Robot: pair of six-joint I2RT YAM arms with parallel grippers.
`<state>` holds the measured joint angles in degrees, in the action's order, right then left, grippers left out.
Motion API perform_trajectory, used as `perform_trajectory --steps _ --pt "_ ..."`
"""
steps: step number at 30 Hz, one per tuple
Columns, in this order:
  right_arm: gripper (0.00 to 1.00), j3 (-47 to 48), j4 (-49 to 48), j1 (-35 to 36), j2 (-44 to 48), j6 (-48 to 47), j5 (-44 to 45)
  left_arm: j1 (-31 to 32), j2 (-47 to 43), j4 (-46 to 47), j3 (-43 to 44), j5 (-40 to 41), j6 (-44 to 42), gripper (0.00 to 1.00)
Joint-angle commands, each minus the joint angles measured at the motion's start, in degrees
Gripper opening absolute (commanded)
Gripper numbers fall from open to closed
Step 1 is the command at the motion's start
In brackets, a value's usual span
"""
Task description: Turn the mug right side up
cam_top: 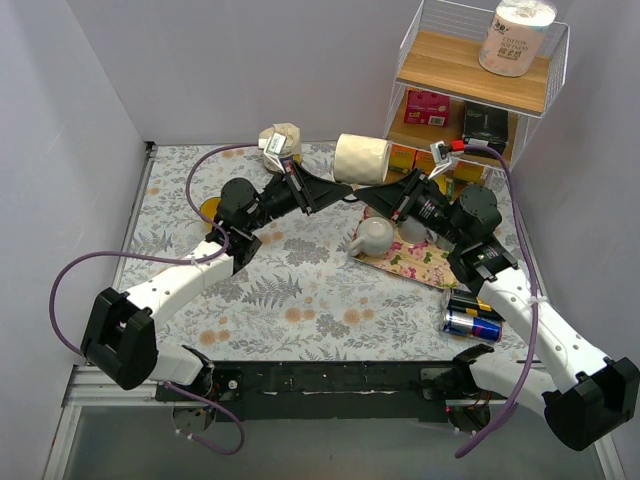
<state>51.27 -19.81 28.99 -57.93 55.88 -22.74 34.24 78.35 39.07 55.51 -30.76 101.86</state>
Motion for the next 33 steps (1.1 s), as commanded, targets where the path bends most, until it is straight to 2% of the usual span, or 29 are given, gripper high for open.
perform_trajectory --steps 1,2,3,6,8,18,25,29,33 --pt "0.28 2.70 4.60 0.98 0.10 -4.11 -2.05 -0.14 -3.29 -8.21 4.69 5.62 -4.48 0.00" --pt "0.30 2.53 4.52 0.98 0.19 -4.11 -1.87 -0.14 -3.55 -9.44 5.31 6.67 -5.09 0.00" --pt "0.39 2.00 4.61 0.98 0.27 -3.85 -1.52 -0.22 -3.99 -11.54 5.66 7.20 -5.44 0.00" --pt "0.53 1.47 6.97 0.98 0.62 -2.97 1.02 -0.14 -4.78 -16.89 7.42 9.75 -6.85 0.00" --pt "0.56 1.03 9.43 0.98 0.63 -2.97 2.00 -0.14 -5.31 -19.19 8.65 10.89 -7.64 0.00" --pt "0.62 1.38 19.71 0.80 -0.16 -3.23 5.60 -0.14 -5.57 -42.02 17.61 22.67 -19.24 0.00" --pt "0.65 5.95 33.76 0.36 -0.78 -7.79 11.22 -0.14 -4.52 -56.54 22.44 37.42 -26.36 0.00" --pt "0.71 8.67 39.65 0.19 -1.48 -12.63 13.86 -0.14 -2.50 -64.72 24.65 48.39 -29.35 0.00" --pt "0.75 10.43 43.45 -0.08 -1.83 -16.06 16.41 -0.31 -0.57 -70.18 24.65 55.18 -31.55 0.00"
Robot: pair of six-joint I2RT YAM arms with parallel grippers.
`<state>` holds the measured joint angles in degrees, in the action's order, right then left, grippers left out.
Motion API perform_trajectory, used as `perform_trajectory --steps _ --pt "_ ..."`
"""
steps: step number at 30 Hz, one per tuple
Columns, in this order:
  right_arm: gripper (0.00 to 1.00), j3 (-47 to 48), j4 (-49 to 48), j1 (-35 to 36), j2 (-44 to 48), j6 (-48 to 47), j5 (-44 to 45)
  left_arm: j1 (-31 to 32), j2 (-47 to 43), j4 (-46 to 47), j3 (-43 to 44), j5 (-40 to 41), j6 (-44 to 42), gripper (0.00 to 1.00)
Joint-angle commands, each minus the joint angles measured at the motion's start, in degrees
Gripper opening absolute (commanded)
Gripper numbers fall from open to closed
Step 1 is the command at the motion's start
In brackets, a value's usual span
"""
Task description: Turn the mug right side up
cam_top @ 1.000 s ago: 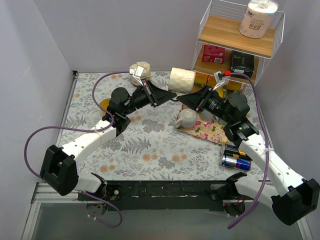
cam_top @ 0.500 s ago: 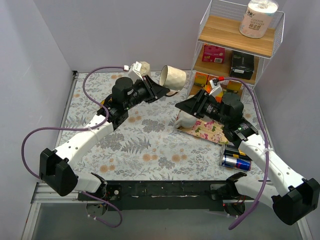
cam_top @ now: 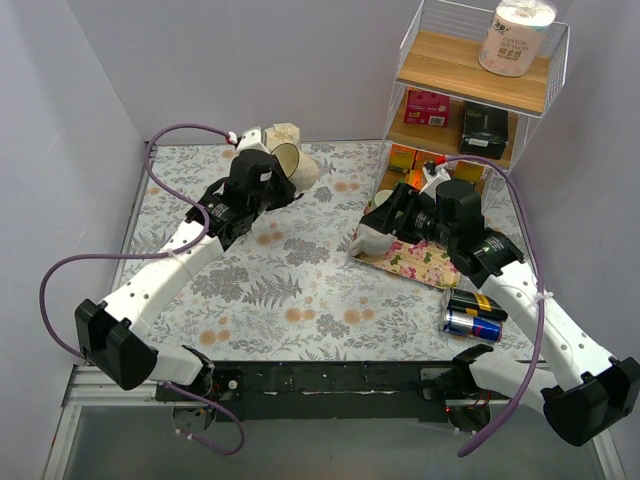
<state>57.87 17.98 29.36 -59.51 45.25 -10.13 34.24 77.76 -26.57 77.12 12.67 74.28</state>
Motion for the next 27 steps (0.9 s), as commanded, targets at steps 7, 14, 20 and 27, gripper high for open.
perform_trajectory --steps 7,14,20,27 --pt "0.76 4.10 8.65 -0.71 -0.35 -7.90 4.94 -2.16 3.36 -2.53 -3.20 17.83 -6.33 0.00" --pt "0.77 4.10 9.80 -1.06 0.79 -8.60 7.40 -3.91 10.12 -1.56 -4.79 22.57 -6.25 0.00" --pt "0.77 4.62 10.58 -1.50 0.01 -9.04 6.53 -5.85 14.52 1.33 -4.96 22.67 -7.13 0.00" --pt "0.77 5.59 11.82 -1.68 -0.79 -9.22 5.91 -8.31 17.25 6.43 -9.09 21.26 -9.32 0.00"
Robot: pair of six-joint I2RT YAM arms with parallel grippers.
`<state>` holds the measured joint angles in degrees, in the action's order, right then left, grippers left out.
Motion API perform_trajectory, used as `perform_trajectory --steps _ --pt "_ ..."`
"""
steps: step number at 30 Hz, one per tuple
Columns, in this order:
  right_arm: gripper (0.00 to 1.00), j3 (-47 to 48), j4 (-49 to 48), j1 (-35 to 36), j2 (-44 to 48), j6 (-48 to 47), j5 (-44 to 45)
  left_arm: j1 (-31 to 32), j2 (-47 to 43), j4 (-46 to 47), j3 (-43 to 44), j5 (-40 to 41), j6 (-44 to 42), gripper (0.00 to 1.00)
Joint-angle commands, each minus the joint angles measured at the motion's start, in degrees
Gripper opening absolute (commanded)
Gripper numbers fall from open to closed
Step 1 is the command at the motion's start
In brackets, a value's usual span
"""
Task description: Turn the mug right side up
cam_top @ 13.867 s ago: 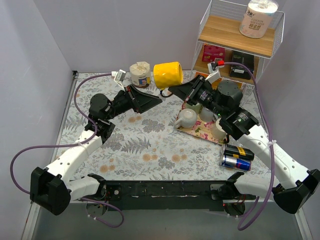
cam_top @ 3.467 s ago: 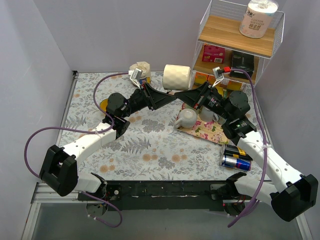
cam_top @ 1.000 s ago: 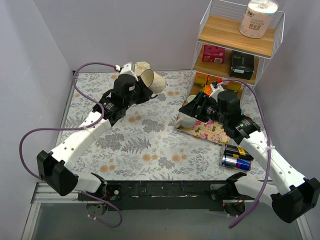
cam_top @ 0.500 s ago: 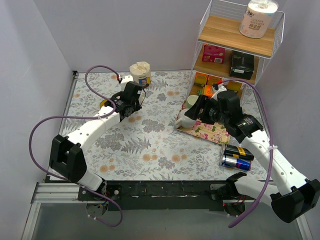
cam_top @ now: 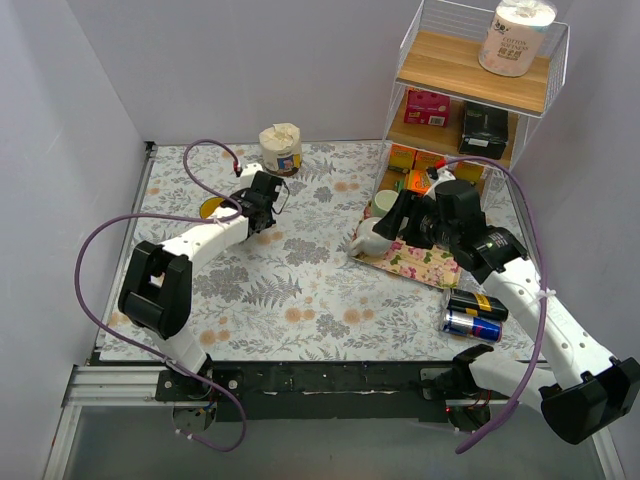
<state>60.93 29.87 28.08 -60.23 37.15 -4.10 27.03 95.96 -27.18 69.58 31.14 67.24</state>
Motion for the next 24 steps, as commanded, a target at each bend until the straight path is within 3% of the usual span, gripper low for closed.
perform_trajectory --steps 1,5,15,24 --pt "0.76 2.36 -0.07 -0.39 0.02 -1.02 0.05 -1.10 -0.69 7.84 -1.99 2.79 -3.94 0.00" --pt "0.77 2.53 -0.16 -0.65 0.29 -0.58 -0.03 -1.10 -0.87 13.71 -5.33 1.48 -7.65 0.00" --pt "0.78 2.88 0.28 -0.83 -0.42 -0.14 -0.12 -1.19 2.64 15.31 -6.65 0.42 -7.83 0.00" --pt "0.89 2.80 0.37 -0.74 0.72 -1.29 0.67 -1.19 2.65 15.58 -7.00 -0.55 -8.44 0.25"
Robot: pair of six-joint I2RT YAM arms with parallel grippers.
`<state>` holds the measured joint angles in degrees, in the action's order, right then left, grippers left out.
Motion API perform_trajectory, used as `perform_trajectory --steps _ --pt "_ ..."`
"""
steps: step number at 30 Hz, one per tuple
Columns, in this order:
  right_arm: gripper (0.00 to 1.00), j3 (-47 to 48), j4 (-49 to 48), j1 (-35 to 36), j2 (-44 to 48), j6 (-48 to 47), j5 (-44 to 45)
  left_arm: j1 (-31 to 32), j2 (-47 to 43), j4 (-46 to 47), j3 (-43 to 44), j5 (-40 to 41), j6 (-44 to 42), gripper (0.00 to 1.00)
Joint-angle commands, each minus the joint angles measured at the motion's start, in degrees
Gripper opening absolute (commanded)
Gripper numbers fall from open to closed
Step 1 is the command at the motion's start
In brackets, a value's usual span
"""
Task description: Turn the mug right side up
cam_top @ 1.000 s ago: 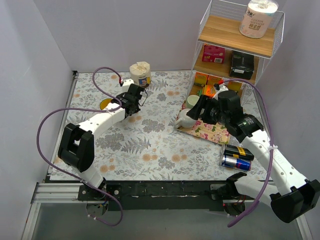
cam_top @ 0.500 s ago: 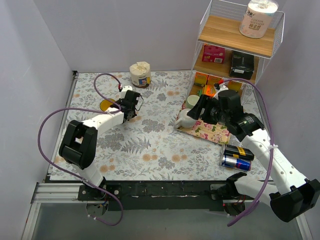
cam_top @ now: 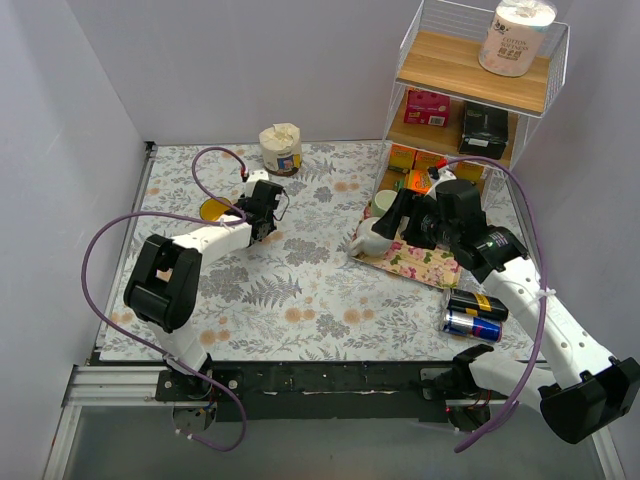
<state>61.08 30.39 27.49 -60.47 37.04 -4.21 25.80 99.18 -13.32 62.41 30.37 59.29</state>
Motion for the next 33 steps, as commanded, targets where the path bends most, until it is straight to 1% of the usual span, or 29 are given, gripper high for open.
perform_trajectory --steps 1,3,4,6,7,10,11,13,14,15,17,20,23,25,26,27,28,29,30,31,32,33 --pt "0.89 2.73 -0.07 -0.15 1.05 -1.18 0.87 0.04 -1.08 1.63 0.08 0.04 -0.40 0.35" --pt "0.90 2.82 0.19 -0.15 0.97 -1.18 1.22 0.04 -2.75 1.54 0.17 -0.48 -0.58 0.45" --pt "0.90 2.90 0.98 -0.15 0.88 -1.18 1.31 0.04 -3.37 1.46 0.25 -1.01 -0.58 0.53" --pt "0.93 3.61 1.86 -0.15 0.61 -1.09 1.31 0.04 -5.57 1.02 0.51 -2.24 -0.49 0.58" --pt "0.98 3.96 3.17 -0.24 0.27 -1.09 1.31 0.04 -6.44 0.76 0.69 -3.55 -0.23 0.64" --pt "0.99 5.63 5.46 -0.24 -1.22 -1.70 1.57 0.04 -9.87 -0.04 1.66 -7.23 1.00 0.71" --pt "0.99 5.98 6.86 -0.24 -1.67 -1.88 1.83 0.12 -10.75 -0.47 1.92 -8.47 1.79 0.76" --pt "0.99 6.07 7.75 -0.24 -2.55 -1.79 2.62 0.30 -14.17 -0.56 1.75 -11.20 2.67 0.84" --pt "0.98 5.72 8.54 -0.33 -2.64 -1.44 2.71 0.39 -15.66 -0.48 1.40 -14.08 3.02 0.93" --pt "0.99 5.46 8.46 -0.33 -2.73 -1.18 2.28 0.39 -17.94 -0.39 1.14 -15.50 3.55 0.97" --pt "0.99 3.53 7.32 -0.33 -2.20 -1.09 0.96 0.39 -19.89 -2.14 1.04 -17.79 4.08 0.98" --pt "0.98 1.24 7.58 -0.33 -1.58 -0.57 2.79 0.30 -23.84 -4.52 0.96 -19.99 5.22 0.98" --pt "0.98 0.01 7.93 0.11 -2.11 3.21 4.03 0.13 -28.15 -5.57 1.13 -21.05 6.45 0.98" --pt "0.98 -1.13 5.56 4.14 -2.11 6.19 10.68 0.04 -30.00 -6.01 1.05 -22.10 7.94 0.98" --pt "0.98 -1.57 5.56 6.50 -2.11 11.69 20.89 0.12 -31.92 -6.10 0.61 -22.46 8.65 0.98" --pt "0.97 -1.84 5.29 11.66 -2.37 13.74 25.69 0.04 -32.72 -6.10 0.26 -23.94 9.00 0.98" --pt "0.97 -1.67 4.94 13.98 -4.03 16.03 29.74 0.04 -33.69 -6.54 0.08 -24.82 9.35 0.98" --pt "0.97 0.68 6.33 17.13 -5.70 22.49 34.66 0.04 -34.74 -7.76 0.25 -25.36 9.88 0.98" --pt "0.97 2.71 7.91 18.21 -7.63 24.73 36.10 0.04 -35.19 -9.25 1.91 -25.71 10.32 0.98" --pt "0.96 4.47 11.41 19.26 -12.09 26.75 37.59 -0.05 -35.71 -11.27 2.18 -27.97 10.41 0.98" --pt "0.96 8.49 13.53 21.01 -14.57 28.86 41.26 0.04 -37.11 -11.72 2.19 -29.04 9.80 0.98" --pt "0.96 10.27 15.90 21.55 -16.94 34.10 42.69 -0.05 -38.00 -12.08 1.67 -29.92 9.62 0.98"
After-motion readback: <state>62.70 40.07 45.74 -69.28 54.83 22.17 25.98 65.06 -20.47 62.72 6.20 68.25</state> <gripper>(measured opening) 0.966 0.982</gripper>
